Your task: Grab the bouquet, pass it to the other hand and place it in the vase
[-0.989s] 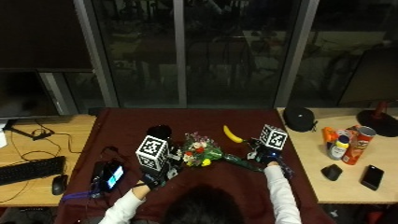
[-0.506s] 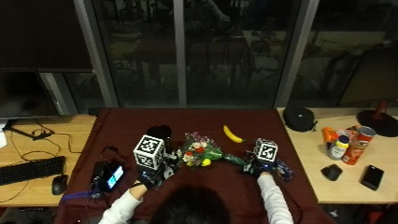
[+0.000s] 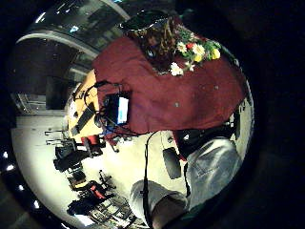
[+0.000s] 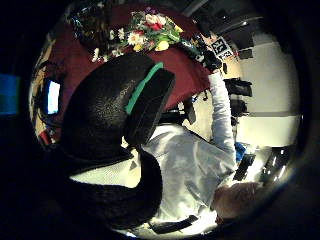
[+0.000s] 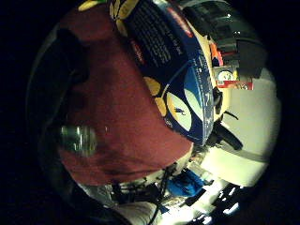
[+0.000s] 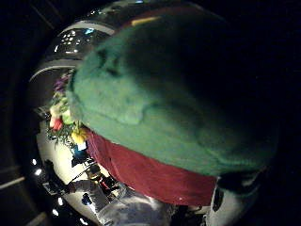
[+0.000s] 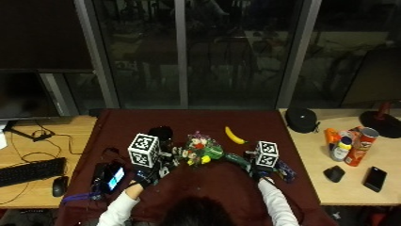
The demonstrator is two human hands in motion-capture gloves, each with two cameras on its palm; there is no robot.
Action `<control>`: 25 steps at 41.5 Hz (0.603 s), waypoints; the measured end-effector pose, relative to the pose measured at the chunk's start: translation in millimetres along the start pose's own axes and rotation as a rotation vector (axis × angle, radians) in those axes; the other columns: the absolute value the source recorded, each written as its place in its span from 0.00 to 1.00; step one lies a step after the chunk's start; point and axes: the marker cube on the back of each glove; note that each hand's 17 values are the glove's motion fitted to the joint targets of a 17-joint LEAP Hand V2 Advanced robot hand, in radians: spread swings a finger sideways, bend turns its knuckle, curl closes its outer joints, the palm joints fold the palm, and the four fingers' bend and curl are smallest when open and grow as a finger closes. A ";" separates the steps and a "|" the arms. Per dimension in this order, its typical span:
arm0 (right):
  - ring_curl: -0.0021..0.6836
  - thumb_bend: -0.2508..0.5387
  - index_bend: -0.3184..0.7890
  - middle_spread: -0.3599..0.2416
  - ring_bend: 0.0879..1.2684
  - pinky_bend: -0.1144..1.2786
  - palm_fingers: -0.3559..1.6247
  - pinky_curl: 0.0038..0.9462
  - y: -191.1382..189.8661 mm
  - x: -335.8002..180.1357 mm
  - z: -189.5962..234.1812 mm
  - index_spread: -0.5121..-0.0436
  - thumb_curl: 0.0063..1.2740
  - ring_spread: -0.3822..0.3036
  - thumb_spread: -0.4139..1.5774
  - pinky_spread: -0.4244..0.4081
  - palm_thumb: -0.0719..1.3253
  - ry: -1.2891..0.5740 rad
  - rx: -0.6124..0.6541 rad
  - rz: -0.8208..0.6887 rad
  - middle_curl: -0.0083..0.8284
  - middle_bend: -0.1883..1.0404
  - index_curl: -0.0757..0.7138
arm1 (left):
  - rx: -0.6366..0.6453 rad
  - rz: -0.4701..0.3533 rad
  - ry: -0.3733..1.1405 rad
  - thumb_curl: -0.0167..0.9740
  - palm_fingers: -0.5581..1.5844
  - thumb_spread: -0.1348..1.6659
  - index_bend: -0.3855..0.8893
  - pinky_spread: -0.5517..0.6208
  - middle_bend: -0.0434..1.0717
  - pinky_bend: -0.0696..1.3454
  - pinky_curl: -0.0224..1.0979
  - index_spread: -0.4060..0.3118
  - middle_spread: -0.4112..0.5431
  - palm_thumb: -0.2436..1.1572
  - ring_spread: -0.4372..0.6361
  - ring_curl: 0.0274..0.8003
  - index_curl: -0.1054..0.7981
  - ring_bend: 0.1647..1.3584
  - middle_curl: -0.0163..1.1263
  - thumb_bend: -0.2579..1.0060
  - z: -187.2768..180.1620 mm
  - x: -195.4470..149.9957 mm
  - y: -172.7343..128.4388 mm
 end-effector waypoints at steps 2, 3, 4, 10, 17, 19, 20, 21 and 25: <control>0.63 0.36 0.59 0.26 0.53 0.45 0.95 0.40 -11.8 8.3 12.0 0.58 0.33 0.26 0.70 0.27 0.72 -0.025 0.077 0.032 0.59 0.60 0.59 | -0.003 -0.002 0.016 0.27 0.27 0.72 0.38 0.67 0.29 0.53 0.32 0.54 0.69 0.25 0.65 0.33 0.25 0.56 0.30 0.19 -1.6 -2.7 0.6; 0.64 0.34 0.62 0.26 0.54 0.46 0.97 0.40 -16.7 11.9 16.6 0.58 0.33 0.26 0.69 0.27 0.72 -0.038 0.110 0.048 0.61 0.63 0.60 | -0.005 -0.002 0.025 0.27 0.27 0.72 0.38 0.67 0.29 0.53 0.32 0.54 0.69 0.25 0.65 0.32 0.25 0.56 0.30 0.19 -2.2 -3.9 0.6; 0.67 0.32 0.64 0.27 0.57 0.47 0.98 0.42 -19.7 14.3 17.7 0.58 0.33 0.27 0.68 0.26 0.71 -0.056 0.143 0.065 0.62 0.64 0.62 | -0.009 -0.001 0.035 0.27 0.27 0.72 0.38 0.67 0.29 0.53 0.32 0.54 0.69 0.25 0.65 0.32 0.26 0.55 0.30 0.19 -2.9 -4.9 0.5; 0.73 0.30 0.70 0.30 0.65 0.53 0.95 0.47 -25.0 12.4 -10.6 0.61 0.36 0.27 0.62 0.25 0.73 -0.279 0.284 0.151 0.67 0.71 0.68 | -0.045 0.003 0.079 0.27 0.29 0.72 0.40 0.67 0.28 0.52 0.32 0.53 0.68 0.26 0.65 0.32 0.27 0.54 0.30 0.19 -6.3 -9.5 -6.0; 0.78 0.29 0.73 0.32 0.70 0.58 0.92 0.51 -24.8 -12.5 -61.3 0.64 0.41 0.28 0.55 0.24 0.76 -0.732 0.312 0.144 0.70 0.76 0.73 | -0.049 0.037 0.181 0.28 0.34 0.73 0.47 0.66 0.27 0.46 0.30 0.51 0.65 0.28 0.64 0.30 0.34 0.48 0.30 0.20 -12.8 -3.9 -28.0; 0.78 0.29 0.74 0.32 0.72 0.59 0.91 0.52 -24.7 -23.0 -74.3 0.64 0.43 0.28 0.53 0.24 0.76 -0.890 0.294 0.119 0.70 0.77 0.75 | -0.057 0.062 0.238 0.28 0.35 0.73 0.47 0.66 0.26 0.44 0.29 0.51 0.64 0.29 0.63 0.29 0.36 0.47 0.30 0.20 -17.6 2.4 -35.8; 0.79 0.29 0.74 0.32 0.72 0.60 0.91 0.53 -26.1 -27.5 -79.0 0.64 0.43 0.28 0.52 0.23 0.76 -0.931 0.311 0.112 0.71 0.78 0.75 | -0.062 0.075 0.269 0.28 0.35 0.73 0.46 0.66 0.26 0.44 0.29 0.51 0.63 0.30 0.63 0.29 0.37 0.46 0.30 0.20 -20.0 5.4 -40.4; 0.79 0.29 0.74 0.32 0.72 0.60 0.91 0.53 -27.5 -32.4 -83.9 0.64 0.44 0.28 0.52 0.23 0.76 -0.955 0.340 0.107 0.71 0.78 0.76 | -0.068 0.088 0.308 0.28 0.36 0.73 0.46 0.66 0.26 0.44 0.29 0.51 0.63 0.30 0.63 0.29 0.37 0.45 0.30 0.20 -22.3 8.3 -46.3; 0.80 0.29 0.81 0.33 0.73 0.60 0.92 0.54 -22.5 -66.0 -113.2 0.64 0.43 0.29 0.56 0.24 0.76 -1.119 0.392 0.047 0.72 0.80 0.80 | -0.072 0.141 0.533 0.29 0.39 0.74 0.48 0.65 0.25 0.39 0.28 0.51 0.61 0.33 0.62 0.28 0.41 0.42 0.30 0.21 -32.1 22.5 -82.1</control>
